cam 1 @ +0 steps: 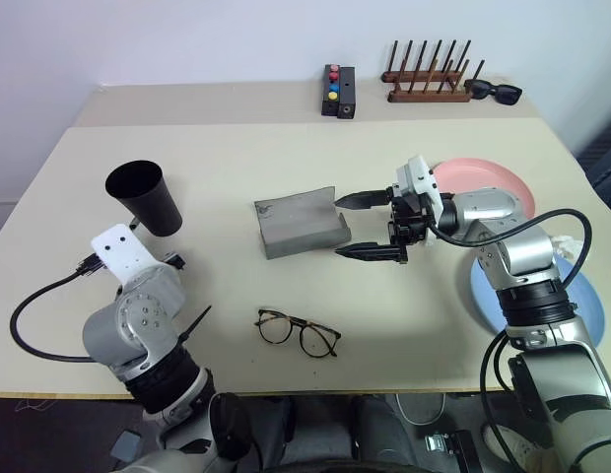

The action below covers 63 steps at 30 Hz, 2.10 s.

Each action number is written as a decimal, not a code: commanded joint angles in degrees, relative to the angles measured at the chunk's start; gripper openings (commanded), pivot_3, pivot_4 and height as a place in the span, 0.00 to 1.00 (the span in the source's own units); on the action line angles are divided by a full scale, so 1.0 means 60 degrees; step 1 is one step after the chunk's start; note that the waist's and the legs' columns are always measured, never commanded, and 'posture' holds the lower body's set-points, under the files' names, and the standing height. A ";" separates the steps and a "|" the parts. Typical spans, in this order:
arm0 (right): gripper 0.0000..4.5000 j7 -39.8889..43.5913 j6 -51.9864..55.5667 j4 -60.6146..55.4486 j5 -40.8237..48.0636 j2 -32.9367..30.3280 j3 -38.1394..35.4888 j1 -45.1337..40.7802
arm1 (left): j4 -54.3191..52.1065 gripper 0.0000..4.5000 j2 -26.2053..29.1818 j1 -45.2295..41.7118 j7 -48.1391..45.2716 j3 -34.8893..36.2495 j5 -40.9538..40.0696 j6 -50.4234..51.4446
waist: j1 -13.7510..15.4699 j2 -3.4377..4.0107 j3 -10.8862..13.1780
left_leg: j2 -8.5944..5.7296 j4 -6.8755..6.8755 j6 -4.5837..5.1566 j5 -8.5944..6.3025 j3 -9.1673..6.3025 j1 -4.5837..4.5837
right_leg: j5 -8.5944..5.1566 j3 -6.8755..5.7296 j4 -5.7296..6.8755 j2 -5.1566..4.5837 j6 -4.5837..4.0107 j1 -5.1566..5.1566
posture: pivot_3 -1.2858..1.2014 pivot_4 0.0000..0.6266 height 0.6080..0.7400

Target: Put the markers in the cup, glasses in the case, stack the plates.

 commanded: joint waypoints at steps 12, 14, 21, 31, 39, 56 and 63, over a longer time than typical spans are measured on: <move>1.00 -0.0303 -0.0160 -0.0550 0.0046 -0.0031 -0.0188 0.0254 | 0.1324 0.60 -0.0448 -0.1604 0.0962 0.1149 0.1220 -0.0703 | -0.0009 -0.0026 0.0014 | 0.0004 0.0006 -0.0005 -0.0002 0.0001 -0.0004 | 0.0001 0.0000 0.0006 0.0005 0.0002 -0.0008 | 0.52 0.24 1.00; 1.00 -0.0311 -0.0197 -0.0542 0.0041 -0.0035 -0.0219 0.0290 | 0.1417 0.37 -0.0493 -0.1710 0.0964 0.1210 0.1243 -0.0736 | -0.0015 -0.0026 0.0014 | 0.0004 0.0008 -0.0005 -0.0002 0.0001 -0.0004 | 0.0001 0.0000 0.0009 0.0006 0.0002 -0.0009 | 0.52 0.24 1.00; 1.00 -0.0351 -0.0174 -0.0577 0.0066 -0.0049 -0.0275 0.0297 | 0.1044 0.04 -0.0536 -0.1759 0.0724 0.1286 0.1237 -0.0361 | -0.0015 -0.0027 0.0014 | 0.0007 0.0008 -0.0007 -0.0003 0.0001 -0.0004 | 0.0001 0.0000 0.0012 0.0008 0.0002 -0.0012 | 0.52 0.24 1.00; 1.00 -0.0404 -0.0384 -0.0333 0.0022 0.0034 -0.0247 0.0265 | -0.0955 0.04 -0.0422 -0.1276 -0.0945 0.1002 0.0946 0.1585 | -0.0014 -0.0032 0.0017 | 0.0007 0.0012 -0.0008 -0.0003 0.0002 -0.0006 | 0.0001 0.0001 0.0016 0.0010 0.0002 -0.0013 | 0.52 0.24 1.00; 1.00 -0.0513 -0.0431 -0.0211 -0.0011 0.0198 -0.0136 0.0108 | -0.2631 0.04 0.1520 0.0967 -0.4939 -0.0652 -0.1450 0.2164 | -0.0070 -0.0028 0.0015 | 0.0025 0.0008 -0.0026 0.0002 0.0003 -0.0006 | 0.0009 0.0003 0.0029 0.0027 -0.0013 -0.0031 | 0.52 0.24 1.00; 1.00 -0.1001 -0.0339 -0.0459 -0.0019 0.0245 -0.0207 0.0046 | -0.0441 0.04 0.3054 0.0220 -0.8239 -0.2606 -0.2048 -0.4662 | -0.0122 -0.0026 0.0014 | 0.0036 -0.0003 -0.0033 0.0004 0.0011 -0.0006 | 0.0015 0.0002 0.0018 0.0030 -0.0024 -0.0034 | 0.52 0.24 1.00; 1.00 -0.1252 -0.0474 -0.0188 0.0038 0.0539 -0.0285 -0.0132 | 0.0360 0.04 0.3610 -0.0090 -0.8149 -0.2493 -0.1525 -0.7520 | -0.0228 -0.0028 0.0015 | 0.0035 -0.0003 -0.0031 0.0004 0.0009 -0.0007 | 0.0015 0.0003 0.0015 0.0028 -0.0024 -0.0034 | 0.52 0.24 1.00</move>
